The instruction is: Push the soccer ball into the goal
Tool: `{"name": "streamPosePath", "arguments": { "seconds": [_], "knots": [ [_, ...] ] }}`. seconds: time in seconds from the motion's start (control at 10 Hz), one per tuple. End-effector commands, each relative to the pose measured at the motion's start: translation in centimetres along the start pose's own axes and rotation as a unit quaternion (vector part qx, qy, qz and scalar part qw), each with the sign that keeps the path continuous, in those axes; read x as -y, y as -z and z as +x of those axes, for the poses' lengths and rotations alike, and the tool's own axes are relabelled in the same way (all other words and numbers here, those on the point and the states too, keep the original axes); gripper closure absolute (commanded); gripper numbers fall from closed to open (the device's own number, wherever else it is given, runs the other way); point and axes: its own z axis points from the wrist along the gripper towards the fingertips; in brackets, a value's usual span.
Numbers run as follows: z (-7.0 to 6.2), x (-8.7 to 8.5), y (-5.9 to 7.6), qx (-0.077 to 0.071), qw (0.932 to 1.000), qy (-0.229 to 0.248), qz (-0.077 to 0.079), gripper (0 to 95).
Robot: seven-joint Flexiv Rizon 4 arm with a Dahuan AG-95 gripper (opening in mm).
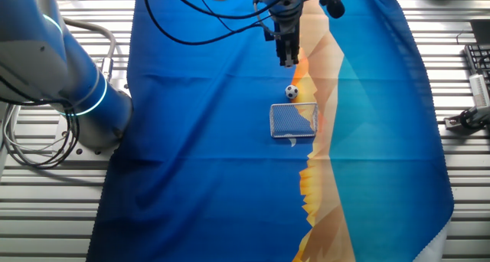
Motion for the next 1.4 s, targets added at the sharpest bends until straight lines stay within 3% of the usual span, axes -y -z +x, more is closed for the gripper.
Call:
{"name": "streamPosePath", "arguments": {
  "seconds": [0.1,1.4],
  "knots": [
    [0.04,0.1,-0.09,0.001,1.0,0.001,-0.002,95.0],
    [0.13,0.31,-0.61,0.0,0.9999,0.015,-0.001,95.0]
  ]
}}
